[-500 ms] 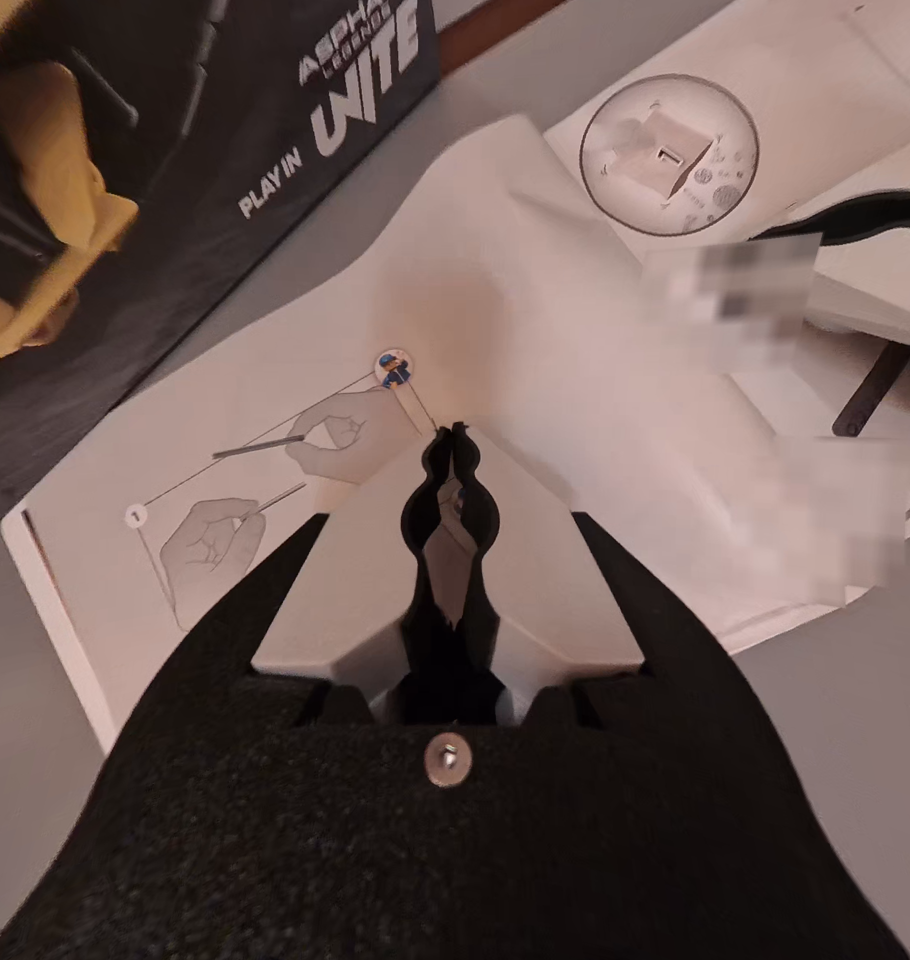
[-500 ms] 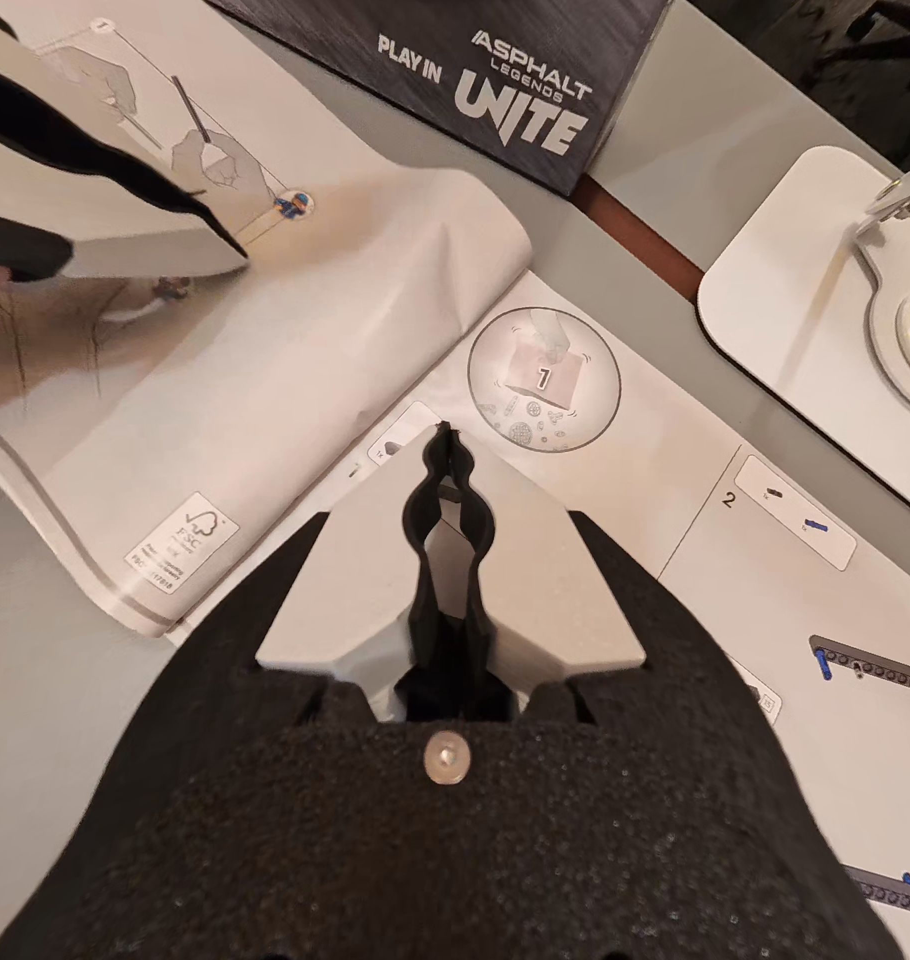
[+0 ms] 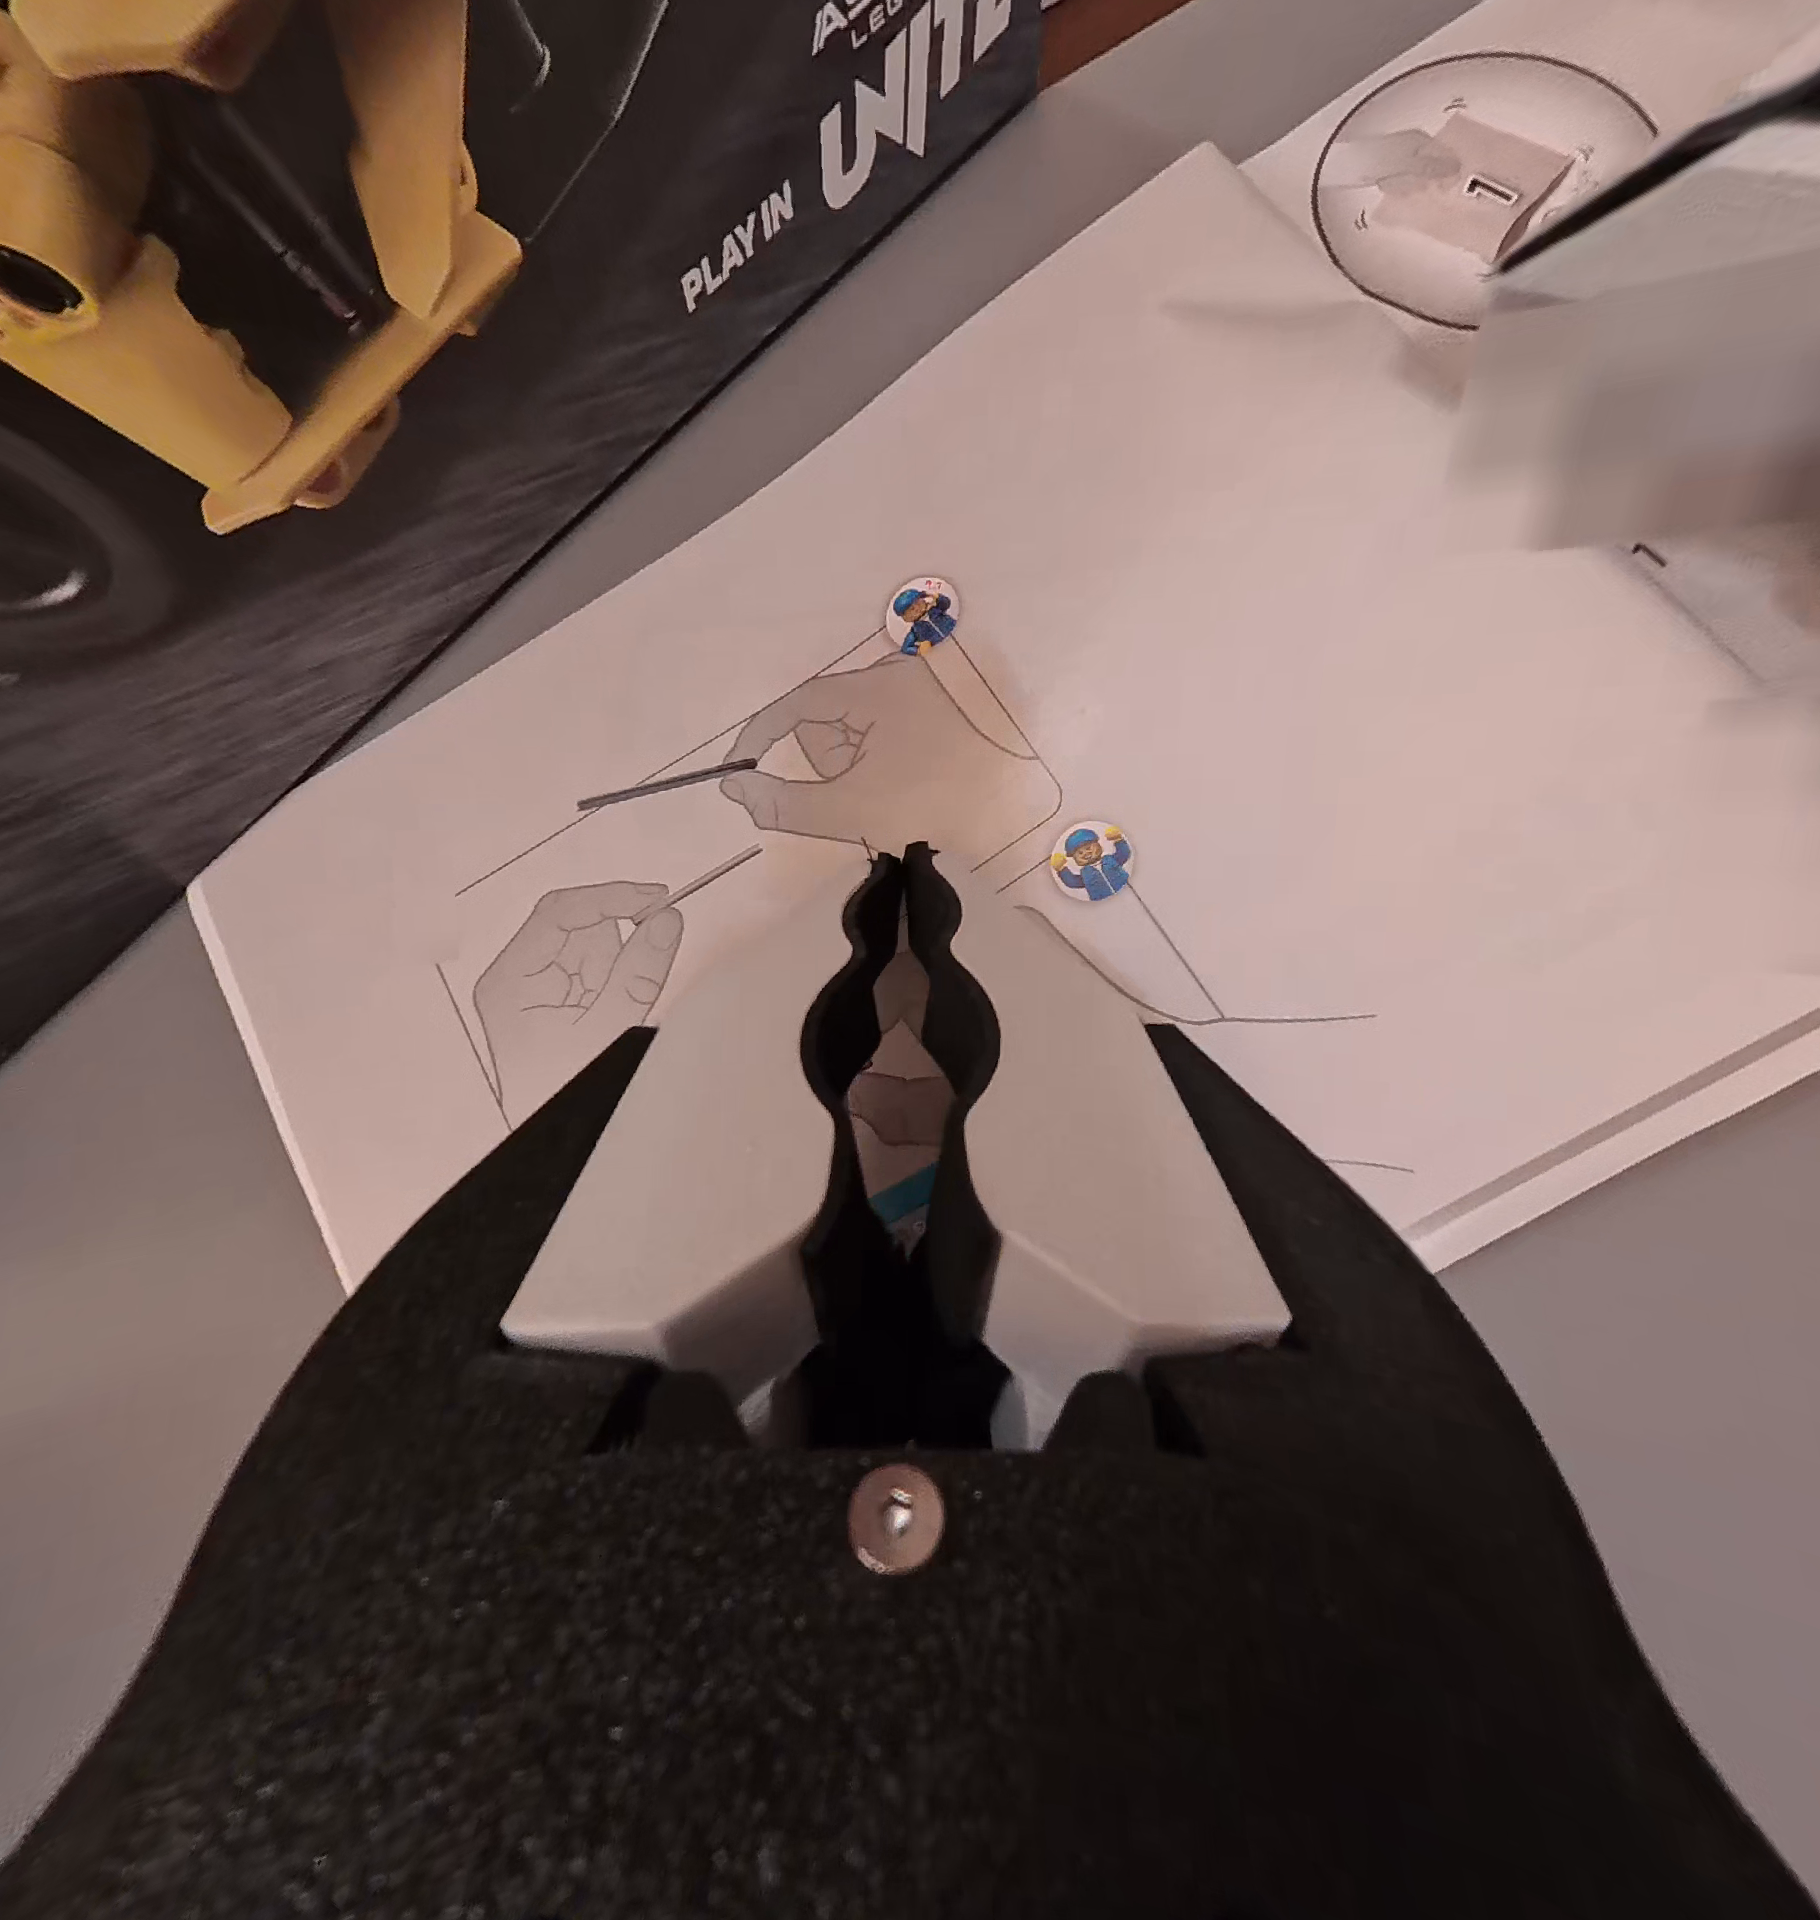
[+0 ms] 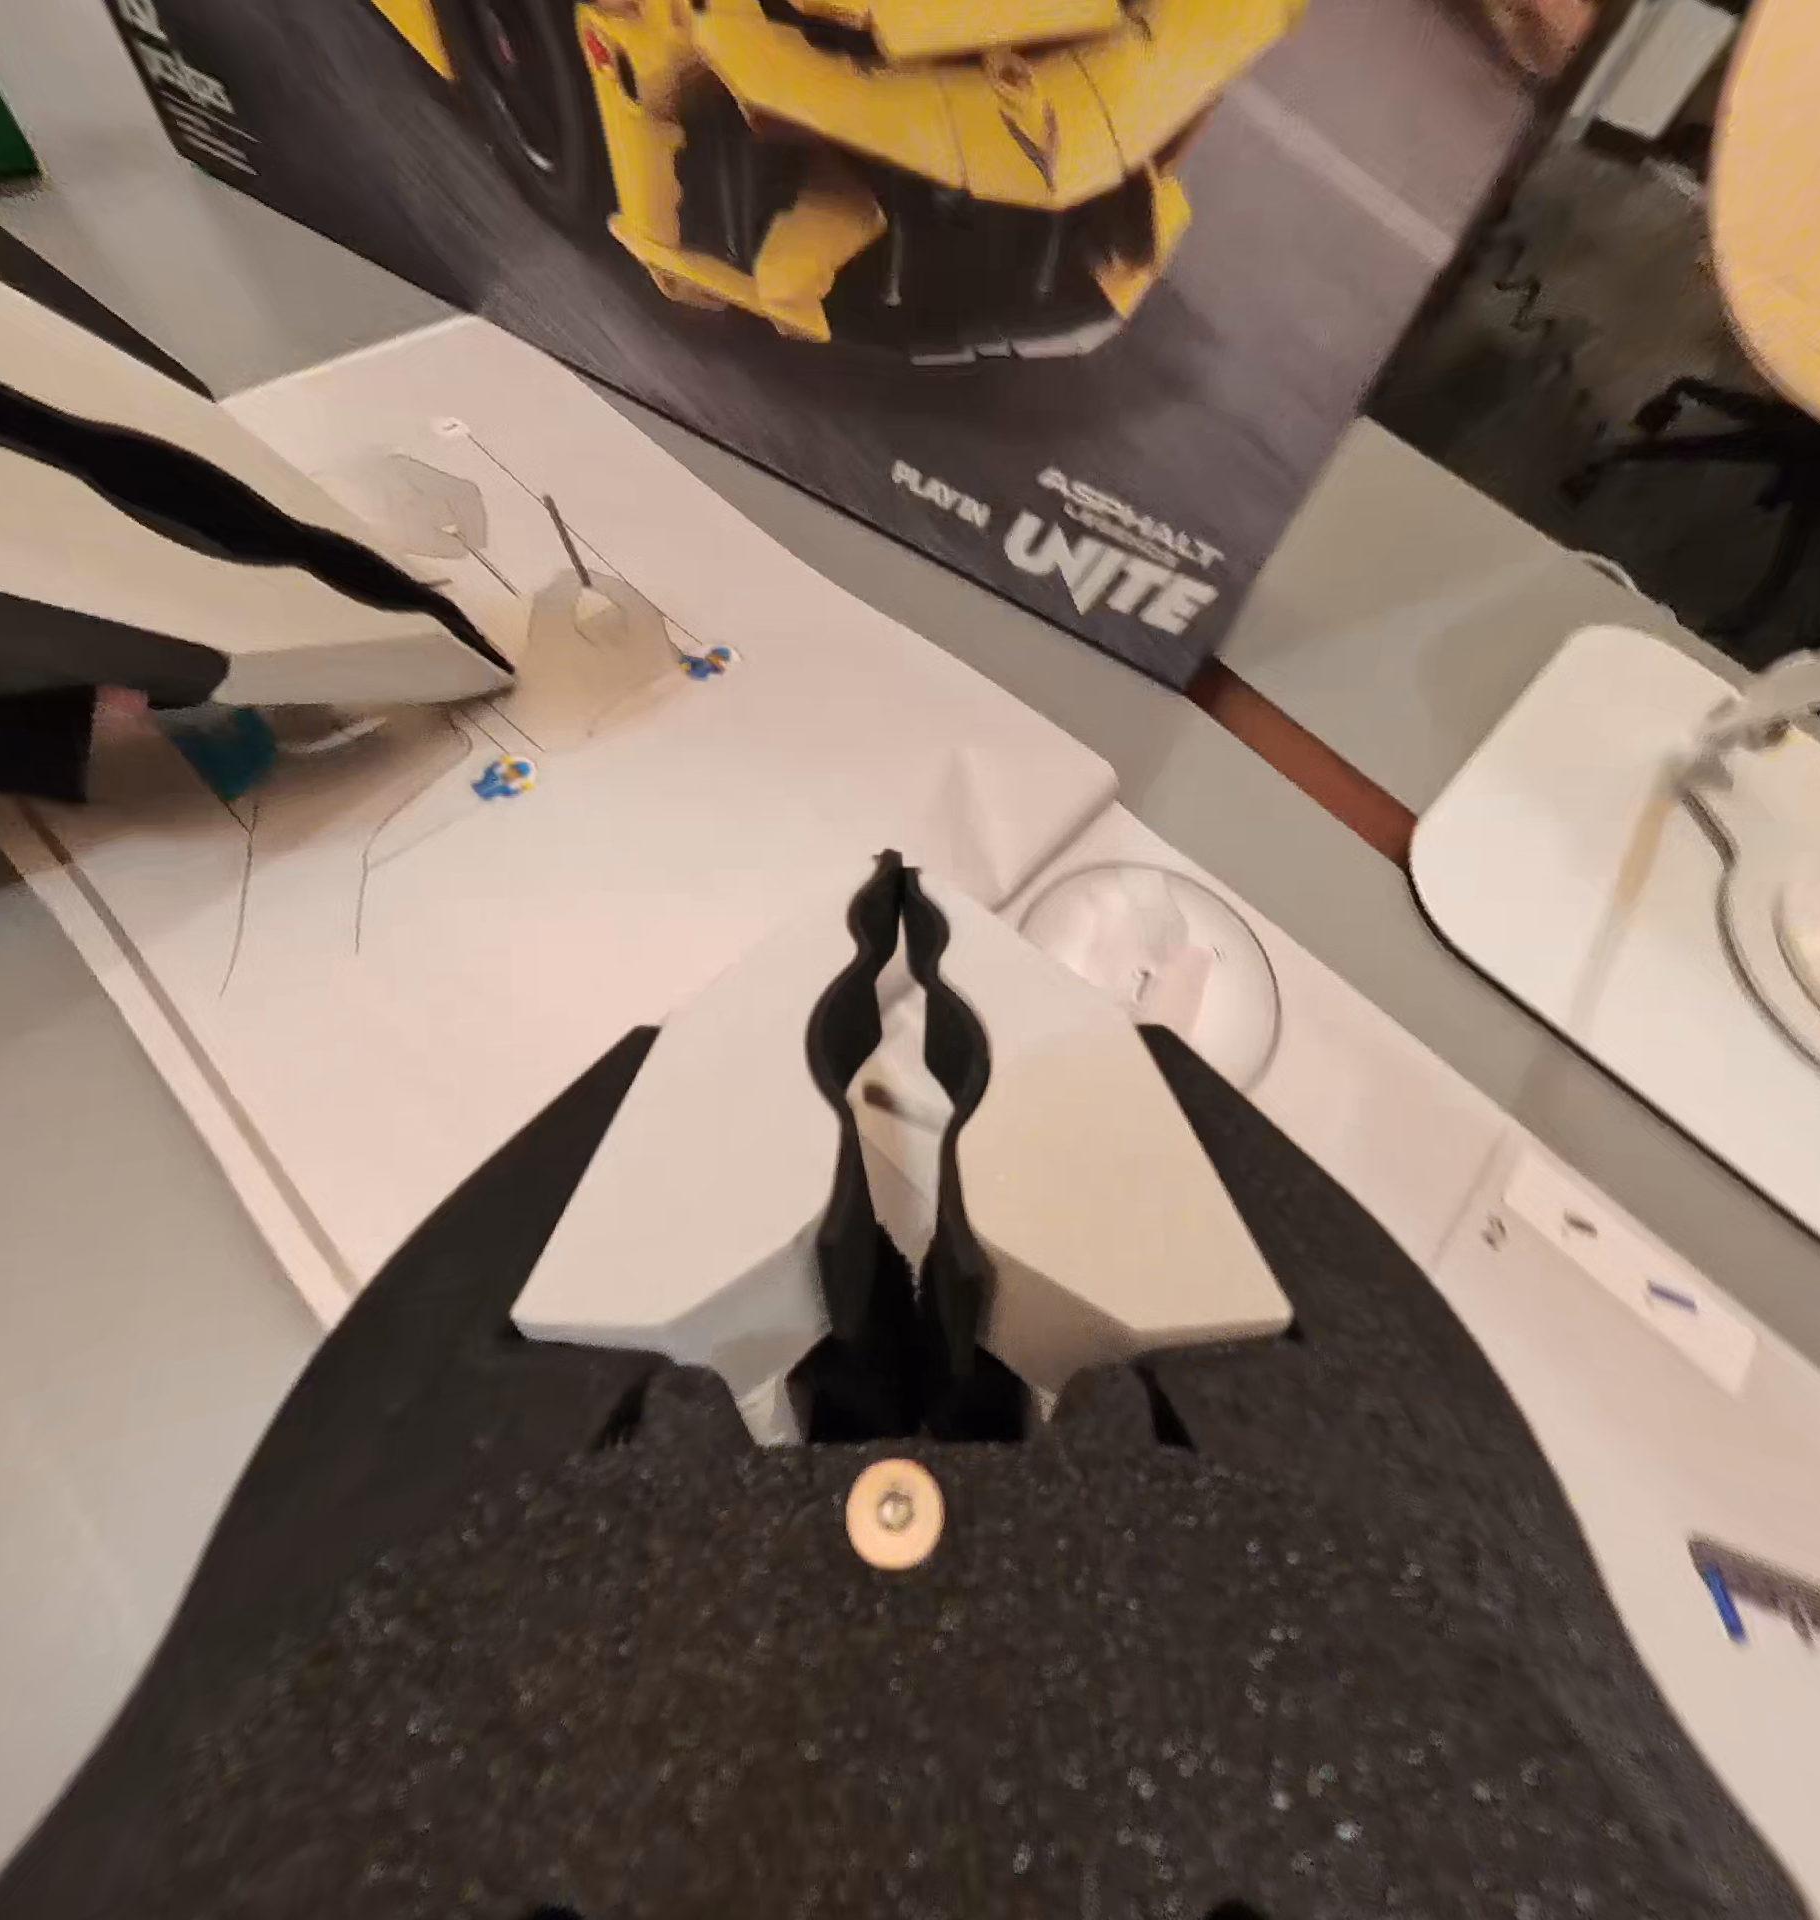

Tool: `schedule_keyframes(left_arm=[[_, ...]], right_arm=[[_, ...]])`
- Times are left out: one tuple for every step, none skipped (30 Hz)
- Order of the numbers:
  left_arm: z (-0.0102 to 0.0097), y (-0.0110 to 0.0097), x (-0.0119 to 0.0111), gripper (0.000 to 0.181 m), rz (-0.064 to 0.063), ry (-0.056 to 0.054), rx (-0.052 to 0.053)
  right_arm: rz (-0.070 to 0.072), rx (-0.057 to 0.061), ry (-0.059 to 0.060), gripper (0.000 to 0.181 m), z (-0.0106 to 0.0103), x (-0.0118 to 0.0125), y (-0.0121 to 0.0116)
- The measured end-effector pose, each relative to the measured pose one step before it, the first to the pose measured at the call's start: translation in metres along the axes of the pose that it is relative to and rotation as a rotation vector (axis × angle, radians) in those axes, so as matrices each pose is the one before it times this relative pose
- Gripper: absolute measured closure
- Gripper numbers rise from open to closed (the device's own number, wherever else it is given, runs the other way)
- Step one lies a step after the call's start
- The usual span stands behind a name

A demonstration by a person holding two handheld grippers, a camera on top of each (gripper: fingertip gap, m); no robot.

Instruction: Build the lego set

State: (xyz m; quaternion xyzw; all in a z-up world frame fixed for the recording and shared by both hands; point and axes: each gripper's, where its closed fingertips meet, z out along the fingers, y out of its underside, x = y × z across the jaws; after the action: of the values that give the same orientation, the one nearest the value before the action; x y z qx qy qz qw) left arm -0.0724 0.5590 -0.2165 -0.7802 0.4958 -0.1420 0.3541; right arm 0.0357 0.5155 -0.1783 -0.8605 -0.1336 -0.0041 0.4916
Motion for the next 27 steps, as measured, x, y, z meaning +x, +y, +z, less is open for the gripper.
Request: schedule_keyframes(left_arm=[[0.00001, -0.00003, -0.00002, 0.181, -0.0006, 0.0044, 0.0001], [-0.00009, 0.00006, -0.00002, 0.181, -0.0018, 0.0029, 0.0019], [-0.0001, 0.00035, -0.0011, 0.181, -0.003, -0.0037, 0.0025], [-0.00026, 0.00042, -0.00063, 0.181, -0.0018, 0.0, 0.0038], [-0.00041, 0.0004, -0.00022, 0.181, -0.0042, 0.0048, 0.001], [-0.00051, 0.00064, -0.00091, 0.181, -0.0041, 0.0031, -0.0022], [-0.00046, 0.00069, -0.00143, 0.181, -0.0038, -0.0001, -0.0016], [-0.00038, 0.00052, -0.00092, 0.181, -0.0073, 0.0007, -0.0007], [-0.00038, 0.00051, -0.00052, 0.181, -0.0061, 0.0014, -0.0015], [-0.00046, 0.00055, -0.00057, 0.181, 0.0017, -0.0012, -0.0027], [-0.00056, 0.00074, -0.00108, 0.181, 0.0038, -0.0047, -0.0044], [-0.00078, 0.00094, -0.00118, 0.181, -0.0003, -0.0042, -0.005], [-0.0007, 0.00085, -0.0006, 0.181, -0.0048, 0.0003, -0.004], [-0.00081, 0.00094, -0.00034, 0.181, -0.008, 0.0026, -0.003], [-0.00075, 0.00082, -0.0001, 0.181, -0.0098, 0.0044, -0.002], [-0.00068, 0.0007, 0.00013, 0.181, -0.0116, 0.0057, -0.0014], [-0.00043, 0.00037, 0.00002, 0.181, -0.01, 0.0044, -0.001], [-0.00012, 0.00013, -0.00011, 0.181, -0.0033, 0.0012, 0.0007], [-0.00009, 0.00016, -0.00026, 0.181, 0.0005, -0.0008, 0.0014], [-0.00018, 0.00017, -0.00027, 0.181, 0.0011, -0.0009, 0.0004], [-0.00007, 0.00013, -0.00039, 0.181, 0.0014, -0.0002, -0.0005], [-0.00004, 0.00012, -0.00036, 0.181, 0.0019, 0.001, -0.0006], [-0.00002, 0.00012, -0.00087, 0.181, 0.0019, -0.0001, -0.0004], [0.00001, 0.00006, -0.00072, 0.181, 0.0004, 0.0021, 0.0005], [0.00017, -0.00011, -0.00045, 0.181, -0.0031, 0.0048, 0.0008], [0.00005, 0.00003, -0.0006, 0.181, -0.0034, 0.0033, 0.0004], [0.00004, 0.0, -0.0005, 0.181, -0.0028, 0.0028, 0.0007]], right_arm=[[-0.0254, -0.0331, -0.0132, 0.181, 0.00731, -0.00289, 0.00244], [-0.031, -0.0825, -0.0198, 0.181, 0.00759, -0.00294, 0.01073], [-0.022, -0.0675, -0.0144, 0.181, 0.00588, -0.00212, 0.00911], [-0.0198, -0.0069, 0.001, 0.181, 0.00132, -0.0008, 0.00065], [-0.0283, -0.0117, 0.002, 0.181, 0.0009, -0.00145, 0.00122], [-0.0202, -0.0085, 0.0064, 0.181, 0.00082, -0.00095, 0.00108], [-0.0057, -0.0059, 0.0041, 0.181, 0.00041, -0.00042, 0.0007], [0.0169, -0.0036, -0.0054, 0.181, 0.00015, -0.00003, 0.00073], [0.0282, -0.0026, -0.0124, 0.181, 0.00018, 0.00014, 0.00057], [0.0106, 0.0012, -0.0064, 0.181, -0.00003, 0.00013, -0.00001], [-0.006, 0.0053, 0.0037, 0.181, -0.00021, 0.00018, -0.00036], [-0.0057, 0.0122, 0.0067, 0.181, -0.00067, 0.00051, -0.00115], [0.022, 0.017, -0.0116, 0.181, -0.00128, -0.00007, -0.0022], [0.0561, 0.0207, -0.0223, 0.181, -0.00156, 0.00146, -0.00381], [0.0532, 0.0168, -0.0069, 0.181, -0.00079, 0.00474, -0.00348], [0.0504, 0.0089, -0.0039, 0.181, 0.00027, 0.00555, -0.00254], [0.0415, -0.0038, 0.0002, 0.181, 0.00124, 0.00564, -0.00177], [0.0267, -0.0001, 0.0098, 0.181, 0.00156, 0.00579, -0.00264], [0.0215, -0.0024, 0.0078, 0.181, 0.0019, 0.00487, -0.00192], [0.0206, -0.0159, 0.005, 0.181, 0.0025, 0.00366, 0.00093], [0.0111, -0.0206, -0.0022, 0.181, 0.00267, 0.00127, 0.00229], [-0.0092, -0.001, 0.0031, 0.181, 0.00093, 0.00024, -0.00032], [-0.019, -0.0089, 0.0111, 0.181, 0.00079, 0.00064, 0.00165], [-0.0171, -0.008, 0.019, 0.181, 0.00082, 0.0008, 0.00216], [-0.0189, 0.0017, 0.0206, 0.181, 0.00012, 0.00025, 0.00075], [-0.0124, -0.0002, 0.0147, 0.181, 0.0002, 0.00003, 0.00062], [-0.0099, -0.0004, 0.01, 0.181, 0.00011, 0.00007, 0.00017]])
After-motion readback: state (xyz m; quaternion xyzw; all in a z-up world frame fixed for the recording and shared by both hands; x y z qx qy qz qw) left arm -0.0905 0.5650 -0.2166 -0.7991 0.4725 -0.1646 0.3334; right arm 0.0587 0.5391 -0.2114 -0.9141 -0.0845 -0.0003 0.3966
